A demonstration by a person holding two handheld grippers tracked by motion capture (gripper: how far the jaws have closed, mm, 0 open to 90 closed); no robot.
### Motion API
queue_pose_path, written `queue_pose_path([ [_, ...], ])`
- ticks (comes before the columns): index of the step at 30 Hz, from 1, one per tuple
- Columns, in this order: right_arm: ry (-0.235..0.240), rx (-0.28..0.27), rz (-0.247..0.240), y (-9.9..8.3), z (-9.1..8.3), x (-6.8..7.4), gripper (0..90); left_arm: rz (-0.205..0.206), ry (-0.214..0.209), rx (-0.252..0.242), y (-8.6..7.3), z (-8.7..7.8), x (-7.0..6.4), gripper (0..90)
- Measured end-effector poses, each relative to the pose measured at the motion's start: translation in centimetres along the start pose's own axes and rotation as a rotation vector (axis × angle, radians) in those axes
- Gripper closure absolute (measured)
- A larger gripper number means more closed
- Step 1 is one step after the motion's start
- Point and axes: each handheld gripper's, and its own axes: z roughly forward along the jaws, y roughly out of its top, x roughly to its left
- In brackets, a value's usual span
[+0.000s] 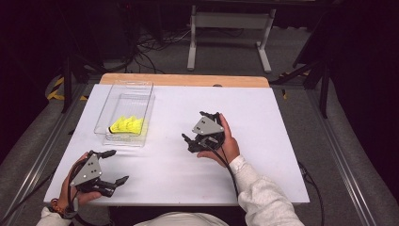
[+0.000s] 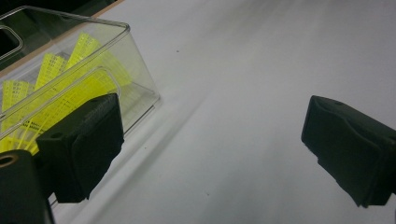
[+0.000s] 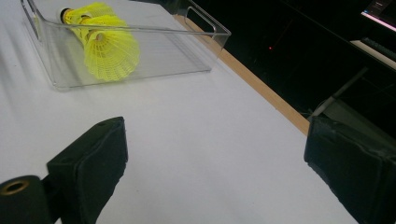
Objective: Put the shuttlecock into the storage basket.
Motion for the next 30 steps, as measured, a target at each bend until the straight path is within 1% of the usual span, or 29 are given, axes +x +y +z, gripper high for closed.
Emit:
queue_pose_path([
  [20,-0.016,0.013,-0.011,-1.3,-1.4,-0.2,6.8,0.003,-0.001,-0.001,0.0,-0.1,0.0,6.7],
  [30,-0.02,0.007,-0.011,-1.8,-2.1,-0.2,6.8,0.002,-0.001,-0.002,0.0,-0.1,0.0,6.7],
])
